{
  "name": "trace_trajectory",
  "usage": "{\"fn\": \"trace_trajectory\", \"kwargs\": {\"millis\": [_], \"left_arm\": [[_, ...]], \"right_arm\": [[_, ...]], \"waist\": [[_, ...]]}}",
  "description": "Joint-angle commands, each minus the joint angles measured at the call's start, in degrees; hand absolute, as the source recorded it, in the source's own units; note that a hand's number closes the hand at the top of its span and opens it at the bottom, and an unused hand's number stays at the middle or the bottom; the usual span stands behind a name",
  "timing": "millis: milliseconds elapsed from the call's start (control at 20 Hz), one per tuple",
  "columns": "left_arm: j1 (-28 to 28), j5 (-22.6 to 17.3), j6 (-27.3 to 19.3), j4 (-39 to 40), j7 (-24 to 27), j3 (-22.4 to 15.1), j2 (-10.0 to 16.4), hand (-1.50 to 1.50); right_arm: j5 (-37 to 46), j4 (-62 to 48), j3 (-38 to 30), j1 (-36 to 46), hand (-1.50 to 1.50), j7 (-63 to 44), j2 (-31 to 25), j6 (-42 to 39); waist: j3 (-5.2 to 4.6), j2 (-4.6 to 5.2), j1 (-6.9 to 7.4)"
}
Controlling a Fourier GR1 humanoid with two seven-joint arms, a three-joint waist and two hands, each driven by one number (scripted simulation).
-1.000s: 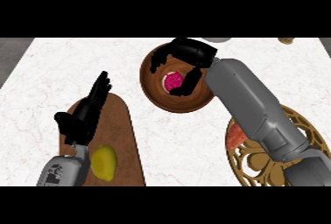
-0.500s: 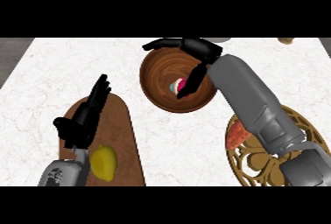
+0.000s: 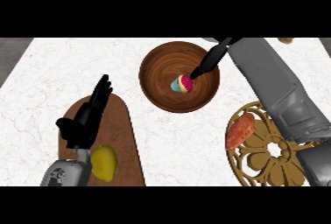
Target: Pick the cupcake from the placemat and place it in the bowl
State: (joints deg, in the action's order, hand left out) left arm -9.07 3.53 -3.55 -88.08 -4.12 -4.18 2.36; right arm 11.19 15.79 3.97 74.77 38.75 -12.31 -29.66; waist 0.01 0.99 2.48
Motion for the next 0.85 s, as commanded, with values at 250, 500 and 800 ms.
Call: {"fn": "trace_trajectory", "kwargs": {"millis": [250, 500, 800], "left_arm": [[-1.5, 0.7, -0.6, -0.3, -1.1, -1.5, -1.6, 0.00], [-3.1, -0.4, 0.5, -1.0, -2.4, 0.2, 0.2, 0.00], [-0.8, 0.1, 0.4, -0.4, 0.2, -0.3, -0.3, 0.00]], "right_arm": [[-3.8, -3.3, -2.8, 0.4, -1.50, 1.5, -7.3, -18.2], [-5.7, -1.7, -3.5, -1.3, -1.50, 1.8, -9.7, -22.6], [-4.8, 1.5, -0.8, -4.7, -1.50, 2.6, -10.6, -23.8]], "waist": [[0.09, 0.65, 1.02], [0.17, 0.96, 1.48], [0.15, 0.94, 1.47]]}}
